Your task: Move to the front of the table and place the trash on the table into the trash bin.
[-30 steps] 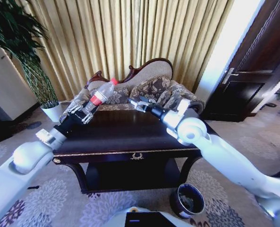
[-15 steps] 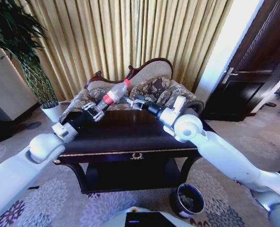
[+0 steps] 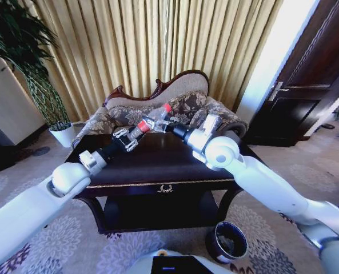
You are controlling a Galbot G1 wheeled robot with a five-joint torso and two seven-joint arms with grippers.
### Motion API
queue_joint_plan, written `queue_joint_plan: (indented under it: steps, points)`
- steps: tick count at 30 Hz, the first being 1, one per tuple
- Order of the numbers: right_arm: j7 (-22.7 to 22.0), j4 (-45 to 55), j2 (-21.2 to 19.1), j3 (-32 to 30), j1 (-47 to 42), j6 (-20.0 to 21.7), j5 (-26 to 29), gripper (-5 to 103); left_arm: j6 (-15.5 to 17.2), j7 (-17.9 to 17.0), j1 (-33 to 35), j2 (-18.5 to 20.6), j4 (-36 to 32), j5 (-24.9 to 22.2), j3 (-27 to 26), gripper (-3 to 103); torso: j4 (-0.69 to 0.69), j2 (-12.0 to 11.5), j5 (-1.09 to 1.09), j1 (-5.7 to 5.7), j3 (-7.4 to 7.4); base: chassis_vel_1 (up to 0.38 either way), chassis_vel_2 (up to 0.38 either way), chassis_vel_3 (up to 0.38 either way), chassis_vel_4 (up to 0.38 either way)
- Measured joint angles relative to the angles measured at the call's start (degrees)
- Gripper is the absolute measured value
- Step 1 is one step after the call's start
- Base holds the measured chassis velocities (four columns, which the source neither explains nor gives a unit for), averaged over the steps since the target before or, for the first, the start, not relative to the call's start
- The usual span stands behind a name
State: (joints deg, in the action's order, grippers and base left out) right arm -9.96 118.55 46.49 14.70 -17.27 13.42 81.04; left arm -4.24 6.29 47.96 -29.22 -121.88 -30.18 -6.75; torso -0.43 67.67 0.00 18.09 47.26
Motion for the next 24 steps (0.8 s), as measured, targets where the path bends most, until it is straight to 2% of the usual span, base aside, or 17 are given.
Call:
queue_joint_plan:
  steps: [6,9,11,12,15,18,20,21,22,23,24]
  points:
    - [-0.16,0.25,-0.33,0.05,-0.28,0.08,-0.33,102,0.06,0.20,-0.30,0.62,-0.23,-0.68,0.70,31,0.00,0.00,0.00,0.00,0.00,0.000,0.000,0.000,0.000]
    - [-0.50,0.53,-0.61,-0.12,-0.92,0.08,-1.10,88,0.06,0.22,-0.09,0.67,-0.43,-0.69,0.74,31,0.00,0.00,0.00,0.00,0.00,0.000,0.000,0.000,0.000]
    - [-0.64,0.57,-0.68,-0.16,-1.08,0.08,-1.32,88,0.06,0.21,0.02,0.63,-0.43,-0.67,0.73,31,0.01,0.00,0.00,0.00,0.00,0.000,0.000,0.000,0.000]
    - [-0.85,0.65,-0.69,-0.28,-1.40,0.07,-1.81,78,0.05,0.15,0.21,0.56,-0.43,-0.64,0.70,30,0.00,0.00,0.00,0.00,0.00,0.000,0.000,0.000,0.000]
    - [-1.13,0.74,-0.43,-0.42,-1.87,0.03,-2.64,72,0.06,-0.06,0.40,0.37,-0.17,-0.62,0.69,30,0.00,0.00,0.00,0.00,0.00,0.000,0.000,0.000,0.000]
    - [-1.25,0.56,0.53,-0.49,-2.73,0.00,-4.49,59,-0.17,-1.08,1.08,0.31,0.15,-0.64,0.43,29,0.00,0.00,0.00,0.00,0.00,0.000,0.000,0.000,0.000]
    - [-1.23,0.47,0.91,-0.49,-3.02,0.00,-5.09,56,-0.19,-1.64,1.61,0.49,0.01,-0.65,0.08,26,0.01,0.00,-0.01,0.00,0.00,0.000,0.000,0.000,0.000]
    - [-1.14,0.45,1.22,-0.49,-3.33,-0.01,-5.77,52,-0.08,-2.65,2.38,0.82,-0.25,-0.63,-0.52,30,0.01,0.00,0.00,0.00,0.00,0.000,0.000,0.000,0.000]
    - [-1.10,0.47,1.30,-0.48,-3.48,-0.01,-6.04,49,-0.05,-3.41,2.98,1.05,-0.47,-0.62,-0.98,30,0.01,0.00,0.00,0.00,0.00,0.000,0.000,0.000,0.000]
    - [-1.08,0.50,1.33,-0.47,-3.57,-0.01,-6.13,49,-0.05,-3.76,3.39,1.21,-0.62,-0.62,-1.32,36,0.00,0.00,0.00,0.00,0.00,0.000,0.000,0.000,0.000]
    - [-1.08,0.50,1.33,-0.47,-3.57,-0.01,-6.13,49,-0.05,-3.76,3.39,1.21,-0.62,-0.62,-1.32,36,0.00,0.00,0.00,0.00,0.00,0.000,0.000,0.000,0.000]
